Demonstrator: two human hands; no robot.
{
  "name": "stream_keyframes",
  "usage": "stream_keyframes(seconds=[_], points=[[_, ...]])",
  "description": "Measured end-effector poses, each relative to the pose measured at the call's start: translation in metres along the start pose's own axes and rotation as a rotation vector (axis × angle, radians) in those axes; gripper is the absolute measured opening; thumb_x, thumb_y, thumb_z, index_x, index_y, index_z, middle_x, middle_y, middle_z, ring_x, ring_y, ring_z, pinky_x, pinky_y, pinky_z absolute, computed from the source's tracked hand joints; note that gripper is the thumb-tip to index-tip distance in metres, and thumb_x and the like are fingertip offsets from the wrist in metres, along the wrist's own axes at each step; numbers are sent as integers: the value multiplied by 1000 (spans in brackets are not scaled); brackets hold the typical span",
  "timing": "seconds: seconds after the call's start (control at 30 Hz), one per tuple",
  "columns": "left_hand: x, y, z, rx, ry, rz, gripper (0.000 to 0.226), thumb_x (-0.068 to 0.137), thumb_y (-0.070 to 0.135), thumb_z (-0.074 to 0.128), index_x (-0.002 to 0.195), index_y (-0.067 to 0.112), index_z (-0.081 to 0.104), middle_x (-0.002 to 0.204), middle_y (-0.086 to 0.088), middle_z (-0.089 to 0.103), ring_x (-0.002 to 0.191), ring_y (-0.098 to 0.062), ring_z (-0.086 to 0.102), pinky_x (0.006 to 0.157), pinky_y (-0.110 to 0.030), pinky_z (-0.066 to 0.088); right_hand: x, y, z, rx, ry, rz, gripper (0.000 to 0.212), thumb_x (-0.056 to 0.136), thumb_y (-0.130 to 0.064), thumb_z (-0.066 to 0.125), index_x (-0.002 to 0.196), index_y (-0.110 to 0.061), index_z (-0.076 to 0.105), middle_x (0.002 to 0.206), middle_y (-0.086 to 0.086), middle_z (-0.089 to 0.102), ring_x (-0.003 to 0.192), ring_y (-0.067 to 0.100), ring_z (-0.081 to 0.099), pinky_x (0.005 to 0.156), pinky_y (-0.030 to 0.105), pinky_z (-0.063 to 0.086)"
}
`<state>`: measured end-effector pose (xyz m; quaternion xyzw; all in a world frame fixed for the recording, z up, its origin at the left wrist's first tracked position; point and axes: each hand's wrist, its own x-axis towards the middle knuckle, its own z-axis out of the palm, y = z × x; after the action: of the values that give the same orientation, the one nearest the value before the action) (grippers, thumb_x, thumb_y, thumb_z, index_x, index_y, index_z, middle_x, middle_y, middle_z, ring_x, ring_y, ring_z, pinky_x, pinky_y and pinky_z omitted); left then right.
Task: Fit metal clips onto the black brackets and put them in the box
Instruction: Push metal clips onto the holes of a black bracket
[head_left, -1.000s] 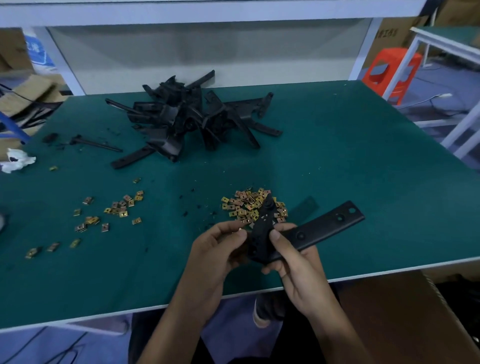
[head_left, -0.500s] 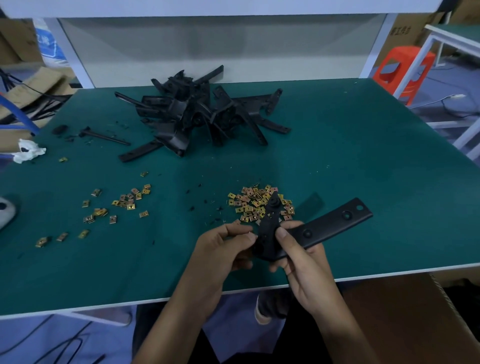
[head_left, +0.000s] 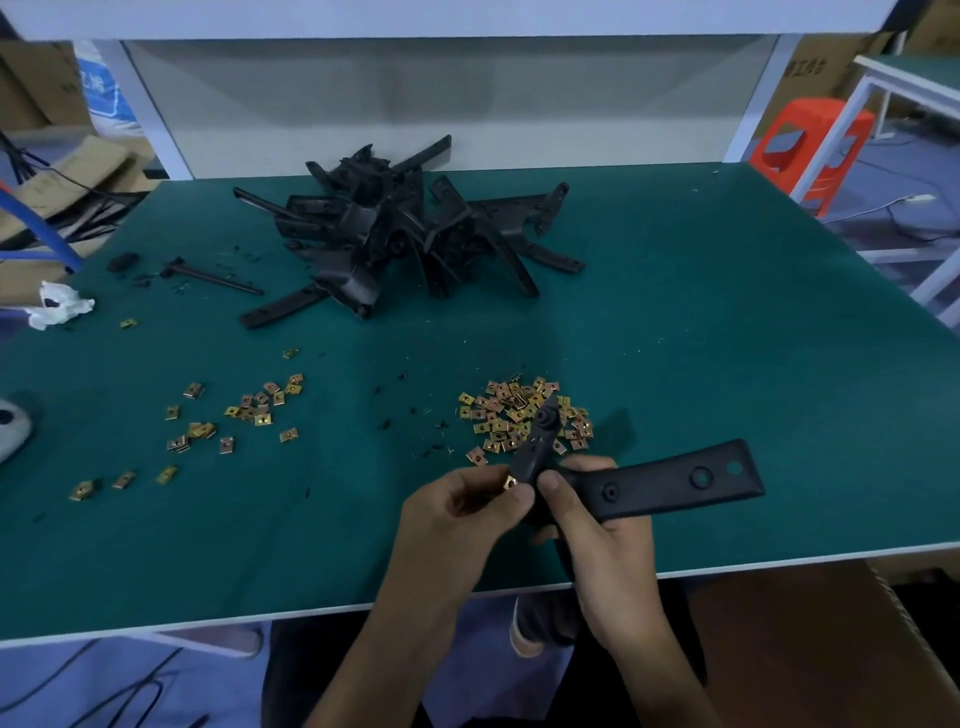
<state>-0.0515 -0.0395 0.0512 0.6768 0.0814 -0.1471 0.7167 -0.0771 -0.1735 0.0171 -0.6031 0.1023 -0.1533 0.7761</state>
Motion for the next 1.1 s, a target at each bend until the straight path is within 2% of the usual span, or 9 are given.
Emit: stream_keyframes(seconds=[0.13,0.3,0.43,0.5,0.63,0.77,0.83,0.93,1.1], points=[[17,6,-1,219,-11,174,19,95,25,65,81,28,77,73,10,72,66,2,61,59,-11,45,4,-3,2,26,44,10,13,85,-33,75,90,-22,69,87,11,71,79,23,73,54,28,55],[73,16,-16,667,125,386,13,97,32,62,90,36,72,85,21,71,84,6,62,66,-10,43,5,-5,5,28,63,35,18,84,-33,80,89,-19,69,88,18,71,81,30,73,52,30,56],[115,19,-24,1078,111,601,27,100,11,55,122,16,71,115,-6,67,109,-28,55,90,-34,47,6,-2,5,45,86,48,13,82,-26,75,89,-17,69,85,17,72,78,27,74,48,31,54],[125,16,-27,1181,61,601,26,101,14,56,120,17,72,115,-8,63,109,-30,49,90,-35,44,7,0,4,58,97,62,20,81,-25,76,93,-12,68,84,17,73,77,27,75,47,31,54],[129,13,-33,1167,41,593,9,99,19,60,100,18,69,103,-2,62,103,-26,51,91,-30,38,8,3,5,74,112,95,32,78,-28,78,97,-6,63,82,16,73,77,29,75,47,31,53],[116,15,-30,1120,45,589,4,101,14,54,98,16,55,94,0,61,90,-24,55,85,-33,37,9,1,4,88,99,105,35,75,-29,78,97,-7,64,82,14,74,78,28,75,47,31,53],[105,17,-29,951,68,573,6,103,14,52,105,17,57,96,6,63,92,-18,58,77,-26,38,8,0,4,91,87,106,32,74,-30,79,94,-10,66,84,15,74,78,28,75,47,31,53],[84,23,-23,716,16,524,20,105,20,50,115,27,65,103,24,64,99,5,58,78,-4,39,8,-1,1,97,42,106,21,76,-28,79,88,-13,69,84,17,72,75,27,72,45,30,52],[60,28,-8,203,-100,282,17,102,14,56,105,23,69,95,7,76,85,-2,67,69,-15,52,9,-6,-4,195,-34,154,18,77,-33,75,81,-16,70,74,14,67,58,19,66,37,28,48]])
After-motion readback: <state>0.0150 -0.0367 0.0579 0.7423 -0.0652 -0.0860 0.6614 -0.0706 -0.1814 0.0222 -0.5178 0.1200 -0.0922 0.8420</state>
